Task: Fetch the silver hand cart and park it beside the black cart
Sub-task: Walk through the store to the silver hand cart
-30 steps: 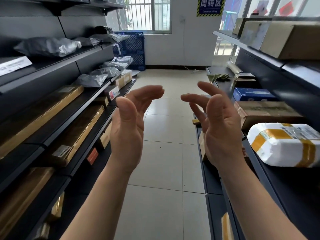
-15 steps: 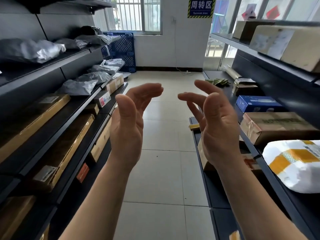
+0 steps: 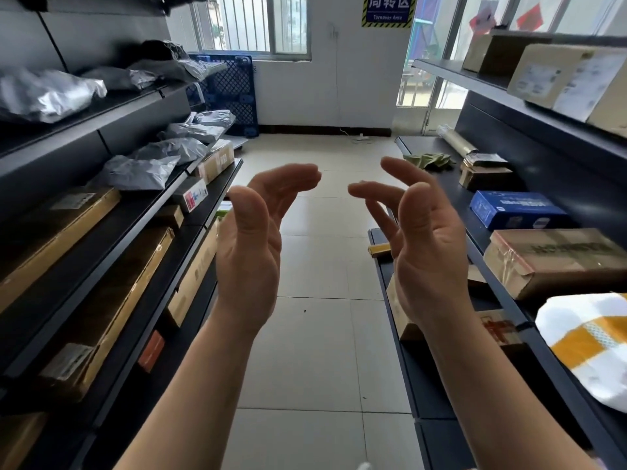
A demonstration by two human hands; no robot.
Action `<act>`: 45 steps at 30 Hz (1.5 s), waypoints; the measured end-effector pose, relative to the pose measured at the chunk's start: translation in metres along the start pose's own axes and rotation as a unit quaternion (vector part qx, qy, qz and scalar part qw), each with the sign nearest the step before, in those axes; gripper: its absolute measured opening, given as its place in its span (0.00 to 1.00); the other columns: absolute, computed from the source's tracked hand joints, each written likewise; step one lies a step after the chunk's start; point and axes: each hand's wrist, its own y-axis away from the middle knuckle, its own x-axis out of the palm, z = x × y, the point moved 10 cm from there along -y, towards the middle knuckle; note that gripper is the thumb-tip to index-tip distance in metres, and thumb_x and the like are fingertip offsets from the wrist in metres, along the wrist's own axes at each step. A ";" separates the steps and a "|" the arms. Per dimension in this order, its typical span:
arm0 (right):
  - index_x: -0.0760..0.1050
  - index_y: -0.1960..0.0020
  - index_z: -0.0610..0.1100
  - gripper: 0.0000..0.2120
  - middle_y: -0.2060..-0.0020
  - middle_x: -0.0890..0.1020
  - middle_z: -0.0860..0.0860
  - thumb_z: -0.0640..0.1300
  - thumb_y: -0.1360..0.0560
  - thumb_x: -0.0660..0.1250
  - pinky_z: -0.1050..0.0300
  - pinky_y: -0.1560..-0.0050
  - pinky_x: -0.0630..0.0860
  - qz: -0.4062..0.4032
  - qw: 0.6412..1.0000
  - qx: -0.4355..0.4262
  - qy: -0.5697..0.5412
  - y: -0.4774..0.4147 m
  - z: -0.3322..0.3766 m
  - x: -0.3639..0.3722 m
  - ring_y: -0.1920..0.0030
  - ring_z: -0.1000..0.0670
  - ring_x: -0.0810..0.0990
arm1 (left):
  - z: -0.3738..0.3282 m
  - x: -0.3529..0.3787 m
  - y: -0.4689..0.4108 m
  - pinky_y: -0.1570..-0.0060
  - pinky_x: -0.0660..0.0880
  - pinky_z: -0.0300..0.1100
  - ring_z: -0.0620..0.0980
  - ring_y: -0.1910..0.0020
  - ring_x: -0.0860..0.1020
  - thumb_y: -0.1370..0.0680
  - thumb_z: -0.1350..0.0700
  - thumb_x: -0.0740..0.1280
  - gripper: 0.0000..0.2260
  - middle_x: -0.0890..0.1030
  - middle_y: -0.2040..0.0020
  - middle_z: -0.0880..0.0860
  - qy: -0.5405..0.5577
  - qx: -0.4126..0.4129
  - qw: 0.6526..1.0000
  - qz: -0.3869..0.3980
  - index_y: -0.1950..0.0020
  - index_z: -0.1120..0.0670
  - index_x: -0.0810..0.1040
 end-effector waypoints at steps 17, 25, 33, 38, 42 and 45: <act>0.73 0.42 0.54 0.31 0.52 0.85 0.50 0.73 0.36 0.61 0.39 0.31 0.66 0.004 0.999 -0.029 -0.019 -0.128 -0.059 -0.034 0.40 0.47 0.80 | 0.079 0.028 -0.108 0.32 0.68 0.50 0.55 0.39 0.77 0.31 0.27 0.54 0.35 0.80 0.44 0.56 -0.036 0.024 0.999 -0.011 0.43 0.56 0.76; 0.74 0.43 0.55 0.30 0.52 0.85 0.49 0.73 0.35 0.62 0.30 0.37 0.67 0.006 0.999 -0.028 -0.045 -0.195 -0.091 -0.061 0.47 0.28 0.74 | 0.130 0.046 -0.165 0.32 0.67 0.52 0.56 0.38 0.76 0.31 0.27 0.54 0.37 0.80 0.44 0.57 -0.043 0.025 0.999 -0.016 0.43 0.57 0.76; 0.74 0.43 0.55 0.30 0.52 0.85 0.49 0.74 0.36 0.62 0.35 0.34 0.68 0.019 0.999 -0.016 -0.041 -0.250 -0.131 -0.066 0.43 0.38 0.79 | 0.172 0.042 -0.203 0.32 0.68 0.51 0.56 0.38 0.76 0.30 0.28 0.54 0.35 0.81 0.44 0.54 -0.046 0.016 0.998 -0.036 0.44 0.55 0.77; 0.74 0.43 0.55 0.30 0.52 0.85 0.50 0.74 0.36 0.62 0.37 0.33 0.68 0.022 0.999 -0.010 -0.034 -0.283 -0.158 -0.058 0.43 0.42 0.80 | 0.202 0.031 -0.234 0.32 0.68 0.51 0.56 0.38 0.76 0.30 0.27 0.54 0.36 0.81 0.44 0.56 -0.054 0.007 0.998 -0.035 0.43 0.56 0.77; 0.74 0.43 0.55 0.31 0.52 0.85 0.49 0.74 0.37 0.62 0.36 0.36 0.70 0.007 0.999 -0.009 -0.030 -0.311 -0.176 -0.055 0.45 0.34 0.78 | 0.227 0.027 -0.267 0.31 0.67 0.53 0.56 0.38 0.76 0.30 0.27 0.54 0.35 0.81 0.44 0.55 -0.046 0.009 0.999 -0.018 0.44 0.54 0.77; 0.74 0.43 0.54 0.30 0.52 0.85 0.49 0.74 0.36 0.62 0.32 0.37 0.68 0.004 0.999 -0.020 -0.025 -0.338 -0.186 -0.047 0.46 0.31 0.76 | 0.243 0.019 -0.295 0.32 0.67 0.52 0.56 0.38 0.76 0.30 0.27 0.54 0.34 0.81 0.44 0.55 -0.036 0.019 0.999 -0.015 0.44 0.54 0.77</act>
